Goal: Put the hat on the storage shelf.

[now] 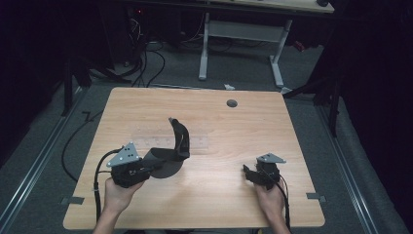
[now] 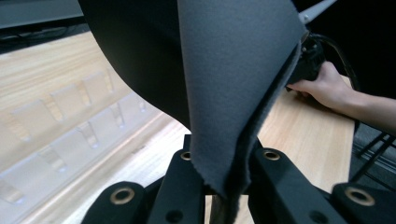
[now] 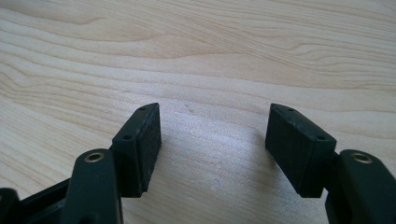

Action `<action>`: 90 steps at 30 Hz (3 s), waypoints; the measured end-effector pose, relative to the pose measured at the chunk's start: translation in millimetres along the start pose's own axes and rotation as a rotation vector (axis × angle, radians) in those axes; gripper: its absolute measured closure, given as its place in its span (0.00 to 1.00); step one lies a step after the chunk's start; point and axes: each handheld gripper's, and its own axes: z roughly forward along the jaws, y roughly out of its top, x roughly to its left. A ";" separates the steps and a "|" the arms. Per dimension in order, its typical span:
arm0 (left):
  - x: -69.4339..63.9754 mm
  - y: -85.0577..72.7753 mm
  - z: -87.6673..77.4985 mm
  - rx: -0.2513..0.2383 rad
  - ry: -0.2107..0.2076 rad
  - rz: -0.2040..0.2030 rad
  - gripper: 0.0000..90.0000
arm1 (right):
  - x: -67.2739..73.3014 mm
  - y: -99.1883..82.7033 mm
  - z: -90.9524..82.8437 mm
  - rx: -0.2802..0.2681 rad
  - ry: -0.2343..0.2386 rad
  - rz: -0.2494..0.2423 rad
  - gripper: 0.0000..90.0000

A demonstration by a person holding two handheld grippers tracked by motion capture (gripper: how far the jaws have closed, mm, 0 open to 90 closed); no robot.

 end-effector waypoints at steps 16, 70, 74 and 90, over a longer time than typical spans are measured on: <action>19.5 29.3 -8.9 -0.108 0.075 0.004 0.96 | 0.1 0.0 0.1 0.000 0.000 0.001 0.40; 88.4 67.5 -5.5 -0.225 0.322 0.027 0.96 | -3.4 3.2 3.4 -0.005 0.012 0.027 0.38; 92.9 65.8 -4.2 -0.219 0.349 0.031 0.96 | -3.5 3.2 3.4 -0.005 0.012 0.027 0.39; 107.6 64.7 -9.2 -0.242 0.400 0.019 0.96 | -1.0 3.3 3.7 0.001 -0.002 0.005 0.38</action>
